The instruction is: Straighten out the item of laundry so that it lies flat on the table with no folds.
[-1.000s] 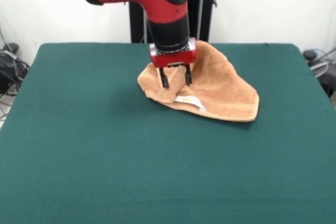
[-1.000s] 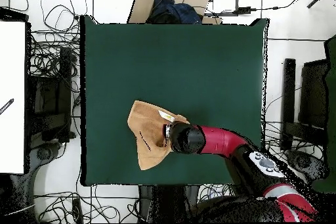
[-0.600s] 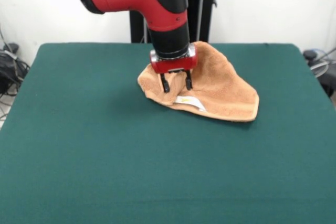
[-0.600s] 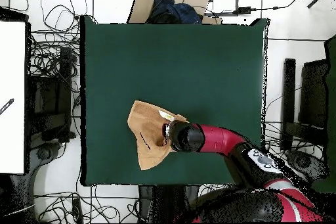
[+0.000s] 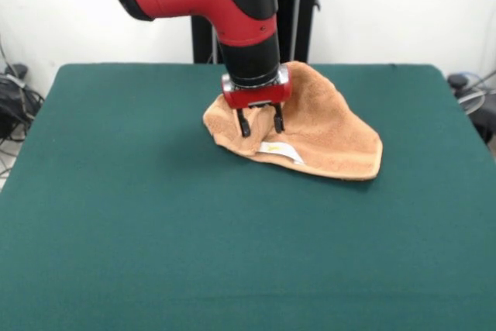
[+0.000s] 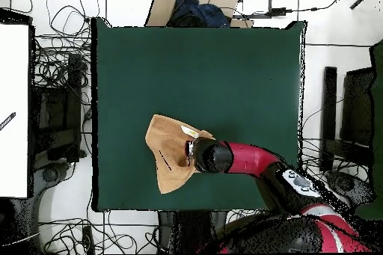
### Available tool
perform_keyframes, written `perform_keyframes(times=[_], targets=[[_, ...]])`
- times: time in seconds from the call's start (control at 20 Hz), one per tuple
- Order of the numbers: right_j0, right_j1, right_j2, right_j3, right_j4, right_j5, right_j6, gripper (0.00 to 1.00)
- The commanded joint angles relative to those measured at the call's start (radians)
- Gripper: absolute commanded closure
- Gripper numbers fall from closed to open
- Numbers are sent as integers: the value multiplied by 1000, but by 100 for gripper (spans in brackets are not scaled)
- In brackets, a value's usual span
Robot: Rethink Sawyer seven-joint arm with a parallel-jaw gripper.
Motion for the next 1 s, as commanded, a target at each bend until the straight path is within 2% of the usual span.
perform_keyframes(times=[0.05,0.5,0.55,1.0], targets=[[3,48,-14,-78,-65,-66,62,0],[4,49,-12,-81,-68,-72,60,0],[-1,51,-7,-81,-66,-69,58,100],[7,46,-15,-81,-78,-80,67,100]])
